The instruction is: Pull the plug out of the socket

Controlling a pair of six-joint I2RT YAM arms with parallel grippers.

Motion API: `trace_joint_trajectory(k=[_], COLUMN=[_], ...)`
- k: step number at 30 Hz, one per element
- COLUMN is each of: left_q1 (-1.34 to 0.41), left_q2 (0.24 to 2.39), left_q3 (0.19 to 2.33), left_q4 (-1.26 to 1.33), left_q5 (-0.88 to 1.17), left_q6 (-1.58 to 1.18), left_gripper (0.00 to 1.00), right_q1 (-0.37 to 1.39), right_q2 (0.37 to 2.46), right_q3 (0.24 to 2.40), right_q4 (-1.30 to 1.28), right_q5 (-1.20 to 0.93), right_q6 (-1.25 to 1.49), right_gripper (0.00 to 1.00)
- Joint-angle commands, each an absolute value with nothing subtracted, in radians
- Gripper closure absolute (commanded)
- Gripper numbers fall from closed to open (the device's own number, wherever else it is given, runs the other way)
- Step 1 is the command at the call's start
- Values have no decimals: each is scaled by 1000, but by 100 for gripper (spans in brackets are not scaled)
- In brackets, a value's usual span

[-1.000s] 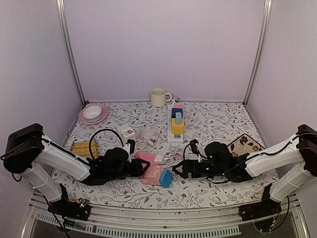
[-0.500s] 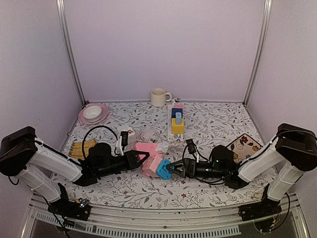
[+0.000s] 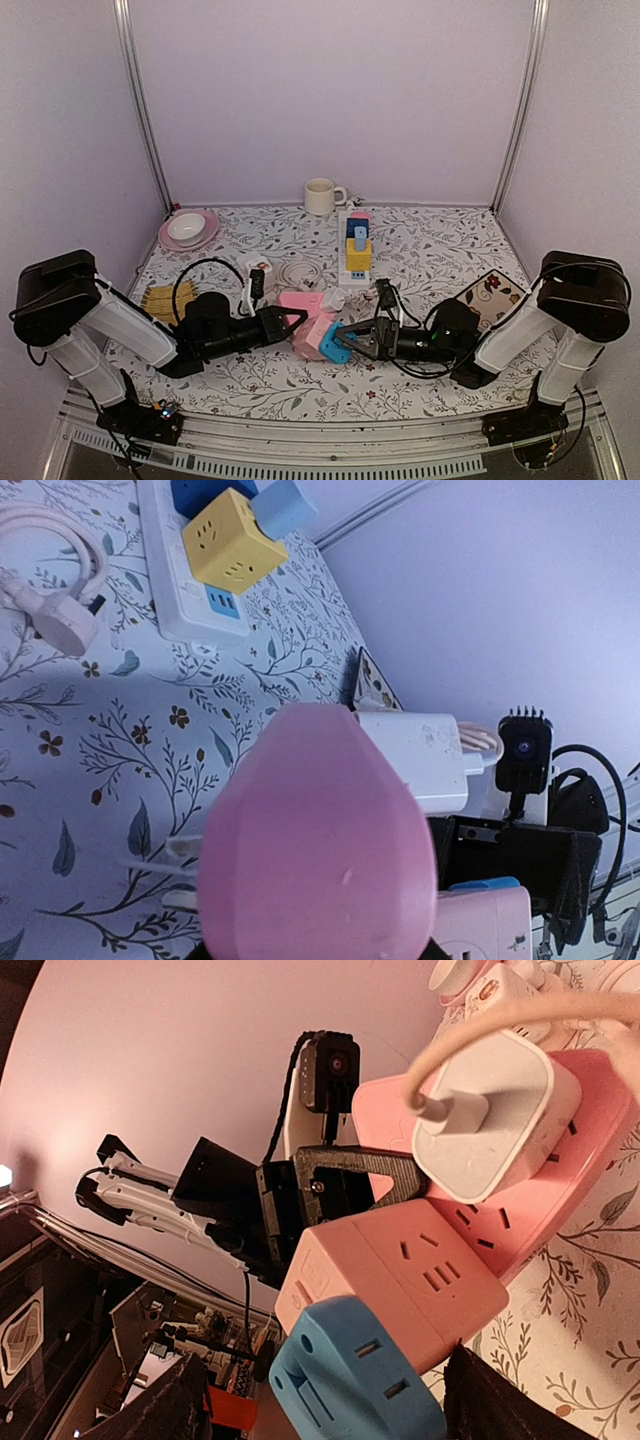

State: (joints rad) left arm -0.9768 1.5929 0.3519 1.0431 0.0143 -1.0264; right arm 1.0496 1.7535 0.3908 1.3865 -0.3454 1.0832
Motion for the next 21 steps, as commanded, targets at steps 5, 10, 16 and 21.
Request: trace_joint_trajectory(k=[5, 10, 16, 21], left_q1=[-976, -979, -996, -1010], left_q2=[1564, 1533, 1503, 1478], left_q3=[406, 409, 427, 440], left_q4=[1103, 1063, 1018, 991], left_q5=[-17, -41, -62, -76], left_q6=[-996, -968, -914, -890], left_gripper=[100, 100, 100, 100], right_q1=[1089, 1092, 1095, 1096], right_q2=[1640, 1613, 1580, 1553], right_q3=[394, 374, 388, 392], right_q4=[1265, 1258, 1204, 1171], right_q5=[-270, -249, -240, -235], right_q6=[1036, 1050, 1051, 1059], right_gripper=[28, 46, 59, 71])
